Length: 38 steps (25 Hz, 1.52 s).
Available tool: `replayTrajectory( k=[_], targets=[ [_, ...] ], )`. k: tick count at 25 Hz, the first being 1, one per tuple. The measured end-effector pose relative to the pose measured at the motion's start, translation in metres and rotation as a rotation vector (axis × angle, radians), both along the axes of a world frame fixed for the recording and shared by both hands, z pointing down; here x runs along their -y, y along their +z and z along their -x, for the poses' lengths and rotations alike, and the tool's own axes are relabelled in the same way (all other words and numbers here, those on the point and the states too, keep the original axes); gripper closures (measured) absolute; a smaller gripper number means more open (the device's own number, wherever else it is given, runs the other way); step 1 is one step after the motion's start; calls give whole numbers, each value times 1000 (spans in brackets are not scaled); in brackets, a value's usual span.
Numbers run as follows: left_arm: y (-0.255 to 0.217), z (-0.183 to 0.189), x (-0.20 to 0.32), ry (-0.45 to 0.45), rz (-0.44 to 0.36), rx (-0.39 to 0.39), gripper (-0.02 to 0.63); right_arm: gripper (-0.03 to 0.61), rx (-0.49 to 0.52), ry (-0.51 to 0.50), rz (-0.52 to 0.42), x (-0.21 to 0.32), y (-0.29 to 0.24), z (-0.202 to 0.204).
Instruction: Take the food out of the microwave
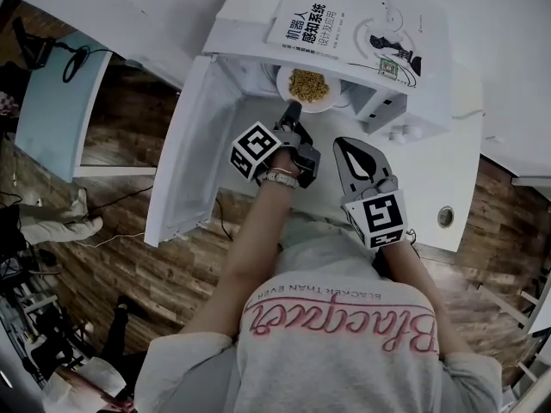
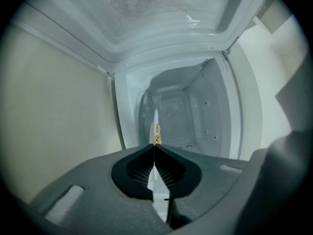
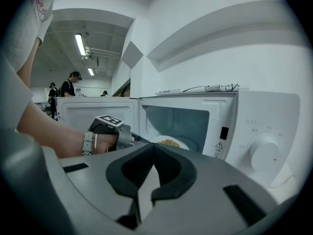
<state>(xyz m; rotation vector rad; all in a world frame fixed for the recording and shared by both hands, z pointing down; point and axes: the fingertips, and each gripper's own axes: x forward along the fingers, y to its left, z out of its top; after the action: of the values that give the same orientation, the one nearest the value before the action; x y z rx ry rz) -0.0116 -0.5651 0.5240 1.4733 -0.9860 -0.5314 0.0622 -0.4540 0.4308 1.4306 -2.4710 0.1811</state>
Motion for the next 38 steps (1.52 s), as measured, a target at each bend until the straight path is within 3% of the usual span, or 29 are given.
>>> replayTrajectory(
  k=[7,15,21,32,38],
  targets=[
    [-6,1,-30,-18,-19,-8,604,569,5,-24,-11,-26,-3,-3],
    [-31,3,-75,-36,-67,-41,604,569,108,6,-32,-52,-21,-16],
    [-54,9,-110,-51,-110,-60,604,569,140,-27,-38,-78,-27,-10],
    [-88,18,-169,-73,-165,-113,604,570,132,8,-106,-107,-49,-11],
    [-110,20,-188,-100,-235,-137,604,569,125,43,-115,-109,-52,-20]
  ],
)
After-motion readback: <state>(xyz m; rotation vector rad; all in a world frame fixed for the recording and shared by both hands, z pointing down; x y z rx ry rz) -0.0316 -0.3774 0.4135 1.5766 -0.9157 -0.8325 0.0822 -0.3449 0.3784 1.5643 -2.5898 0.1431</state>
